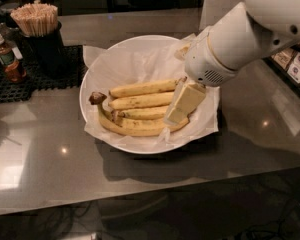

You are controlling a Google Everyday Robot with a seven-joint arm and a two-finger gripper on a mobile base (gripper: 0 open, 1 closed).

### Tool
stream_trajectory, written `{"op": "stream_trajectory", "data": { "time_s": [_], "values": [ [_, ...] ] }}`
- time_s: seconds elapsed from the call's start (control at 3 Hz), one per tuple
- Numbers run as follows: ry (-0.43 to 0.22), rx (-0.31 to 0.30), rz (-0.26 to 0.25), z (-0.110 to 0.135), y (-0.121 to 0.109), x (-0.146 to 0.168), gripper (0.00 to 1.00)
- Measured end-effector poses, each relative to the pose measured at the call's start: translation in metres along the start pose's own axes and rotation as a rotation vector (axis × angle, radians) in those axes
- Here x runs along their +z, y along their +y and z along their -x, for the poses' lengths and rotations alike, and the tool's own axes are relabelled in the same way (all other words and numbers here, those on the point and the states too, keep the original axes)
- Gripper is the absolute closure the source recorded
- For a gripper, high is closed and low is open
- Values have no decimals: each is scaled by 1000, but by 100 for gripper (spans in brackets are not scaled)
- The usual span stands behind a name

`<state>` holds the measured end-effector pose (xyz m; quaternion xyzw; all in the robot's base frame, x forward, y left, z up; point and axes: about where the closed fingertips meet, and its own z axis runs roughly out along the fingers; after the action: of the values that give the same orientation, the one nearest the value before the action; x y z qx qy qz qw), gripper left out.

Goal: Pick banana from white bowl

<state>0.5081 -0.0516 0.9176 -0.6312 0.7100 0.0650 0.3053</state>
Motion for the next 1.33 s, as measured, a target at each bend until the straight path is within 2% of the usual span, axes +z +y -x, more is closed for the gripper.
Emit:
{"op": "stream_trajectory", "data": {
  "time_s": [0.33,0.67,1.0,1.33],
  "values": [
    [40,17,-70,-10,-21,-10,8],
    [58,26,-97,-19,-35,-12,7],
    [34,-11,-76,-8,-21,-7,9],
    [-2,-45,-52,5,4,-5,10]
  ]
}}
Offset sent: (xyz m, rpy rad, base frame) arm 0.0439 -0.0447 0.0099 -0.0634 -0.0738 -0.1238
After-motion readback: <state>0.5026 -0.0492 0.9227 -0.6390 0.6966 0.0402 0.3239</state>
